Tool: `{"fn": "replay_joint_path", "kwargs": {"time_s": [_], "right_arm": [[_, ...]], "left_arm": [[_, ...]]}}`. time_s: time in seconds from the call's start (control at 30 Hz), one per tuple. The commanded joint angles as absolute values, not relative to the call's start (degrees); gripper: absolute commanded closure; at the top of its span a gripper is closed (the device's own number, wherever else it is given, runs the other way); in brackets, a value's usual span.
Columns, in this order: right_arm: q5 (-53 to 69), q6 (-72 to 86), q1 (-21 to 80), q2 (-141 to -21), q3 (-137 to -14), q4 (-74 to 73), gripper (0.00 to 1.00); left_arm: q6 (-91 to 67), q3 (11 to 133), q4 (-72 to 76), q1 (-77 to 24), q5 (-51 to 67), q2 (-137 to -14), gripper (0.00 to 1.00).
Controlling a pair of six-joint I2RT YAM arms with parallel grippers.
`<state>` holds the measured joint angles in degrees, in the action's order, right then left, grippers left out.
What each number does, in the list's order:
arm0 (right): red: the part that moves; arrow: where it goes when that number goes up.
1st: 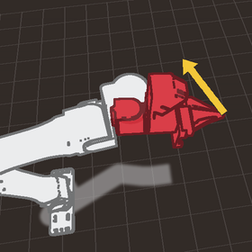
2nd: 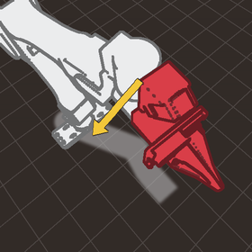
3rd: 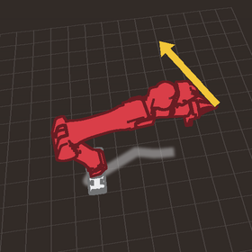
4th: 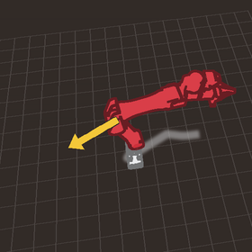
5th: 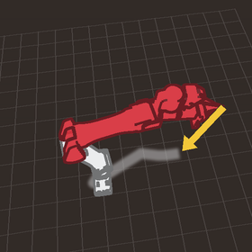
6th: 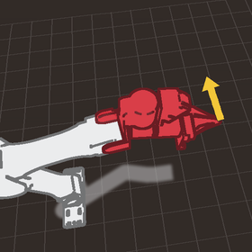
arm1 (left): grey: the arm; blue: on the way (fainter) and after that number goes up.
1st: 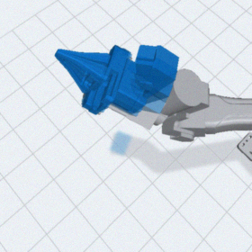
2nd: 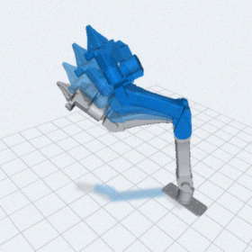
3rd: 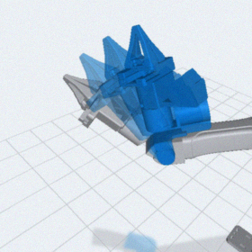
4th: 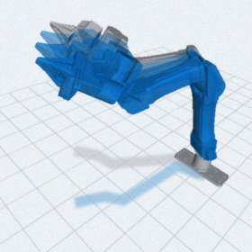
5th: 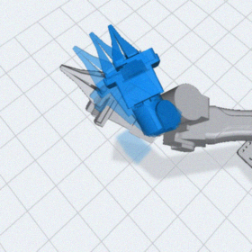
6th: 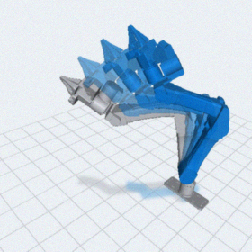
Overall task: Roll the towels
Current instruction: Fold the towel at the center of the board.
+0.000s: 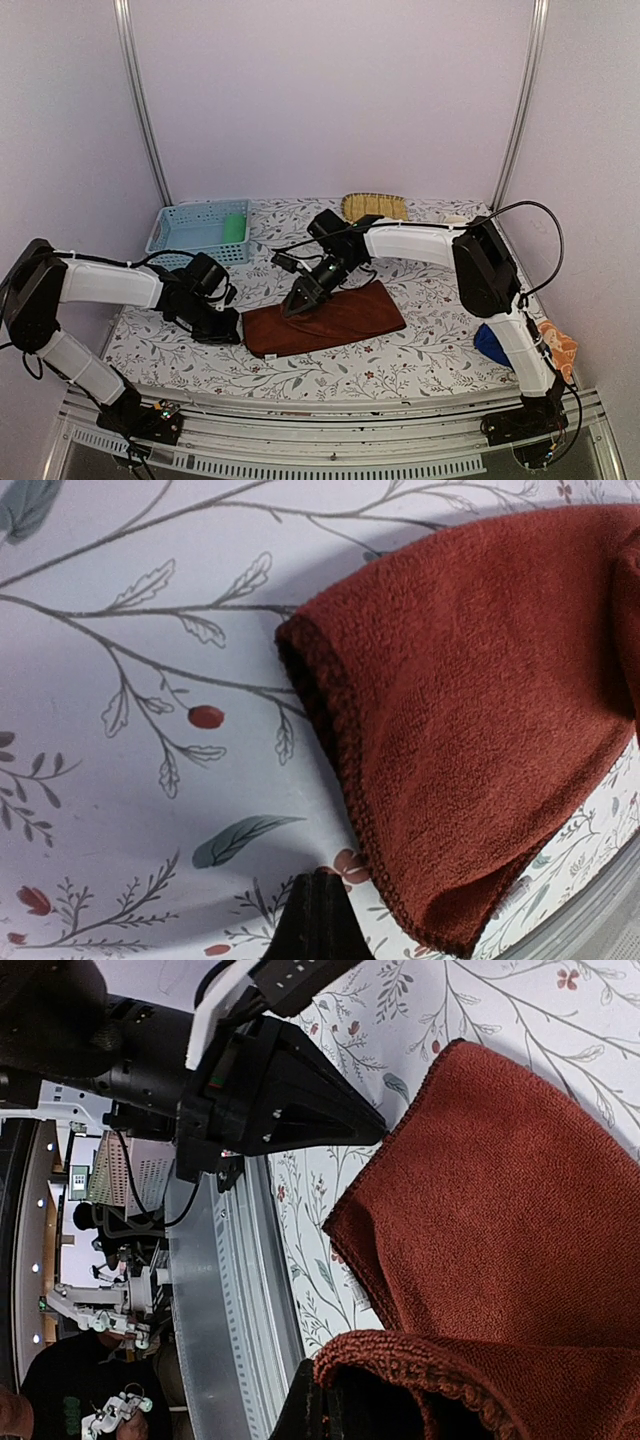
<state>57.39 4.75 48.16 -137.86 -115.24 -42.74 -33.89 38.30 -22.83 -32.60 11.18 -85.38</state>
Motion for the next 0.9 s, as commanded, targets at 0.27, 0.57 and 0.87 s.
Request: {"fn": "replay_joint_path", "kwargs": {"time_s": [0.27, 0.57, 0.87], "right_arm": [[57.8, 12.2, 52.3, -144.0, -122.9, -36.2, 0.97], [58.1, 14.8, 54.6, -146.0, -124.2, -33.9, 0.98], [56.9, 15.9, 55.4, -148.3, -126.3, -31.9, 0.91]], "left_arm": [[-34.2, 36.1, -21.7, -32.3, 12.6, -86.5, 1.00], [-33.9, 35.8, -22.2, -32.2, 11.8, -85.7, 1.00], [-33.8, 35.3, -21.7, -32.2, 11.8, -85.9, 1.00]]}}
